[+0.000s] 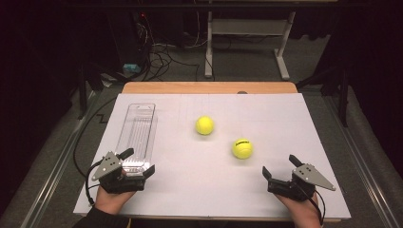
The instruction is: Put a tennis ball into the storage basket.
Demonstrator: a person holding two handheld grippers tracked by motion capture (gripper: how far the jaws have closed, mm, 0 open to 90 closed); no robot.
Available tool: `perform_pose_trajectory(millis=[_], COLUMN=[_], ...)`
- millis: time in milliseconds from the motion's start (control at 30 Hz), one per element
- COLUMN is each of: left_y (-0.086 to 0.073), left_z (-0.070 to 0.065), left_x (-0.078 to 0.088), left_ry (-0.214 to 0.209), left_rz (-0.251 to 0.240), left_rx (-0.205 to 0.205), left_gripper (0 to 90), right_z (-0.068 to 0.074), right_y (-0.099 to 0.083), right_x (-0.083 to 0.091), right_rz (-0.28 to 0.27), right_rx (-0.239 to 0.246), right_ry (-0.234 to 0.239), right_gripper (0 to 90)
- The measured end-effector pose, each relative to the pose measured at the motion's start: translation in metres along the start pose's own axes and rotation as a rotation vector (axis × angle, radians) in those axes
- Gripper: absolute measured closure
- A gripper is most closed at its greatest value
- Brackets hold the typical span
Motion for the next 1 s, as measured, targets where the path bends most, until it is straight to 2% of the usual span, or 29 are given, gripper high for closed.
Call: perform_pose_trajectory(millis=[100, 233, 633, 900, 933, 967, 1000], left_y=[0.002, 0.004, 0.006, 0.008, 0.01, 0.01, 0.013], left_z=[-0.007, -0.014, -0.035, -0.047, -0.049, -0.049, -0.051], left_x=[-0.005, -0.011, -0.036, -0.051, -0.056, -0.056, -0.06], left_ry=[-0.009, -0.033, -0.092, -0.091, -0.082, -0.082, -0.073], left_rz=[0.007, 0.018, 0.069, 0.136, 0.165, 0.165, 0.191], left_rx=[-0.016, -0.009, -0.024, -0.049, -0.053, -0.053, -0.064], left_gripper=[2.1, 1.1, 0.5, 1.1, 1.1, 1.0, 0.9], right_z=[0.0, 0.0, 0.001, 0.001, 0.0, 0.0, 0.0], right_y=[-0.001, -0.001, -0.001, -0.001, -0.001, -0.001, -0.001], right_x=[-0.001, -0.001, -0.001, -0.002, -0.002, -0.002, -0.002], right_rz=[0.004, 0.004, 0.009, 0.006, 0.006, 0.006, 0.004], right_rx=[0.001, 0.005, 0.008, 0.001, 0.002, 0.002, 0.001], right_ry=[0.001, 0.001, 0.008, 0.015, 0.014, 0.014, 0.014], right_gripper=[0.0, 0.1, 0.1, 0.1, 0.1, 0.1, 0.1])
Point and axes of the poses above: each handheld gripper's, and its own axes: x roughly backward along the jaws, y roughly out of its top, z roughly to its left, the point moved 3 cm from there along -x, roughly forward along the jaws, and after that the axes turned 9 degrees about x, right-handed, at the moved point
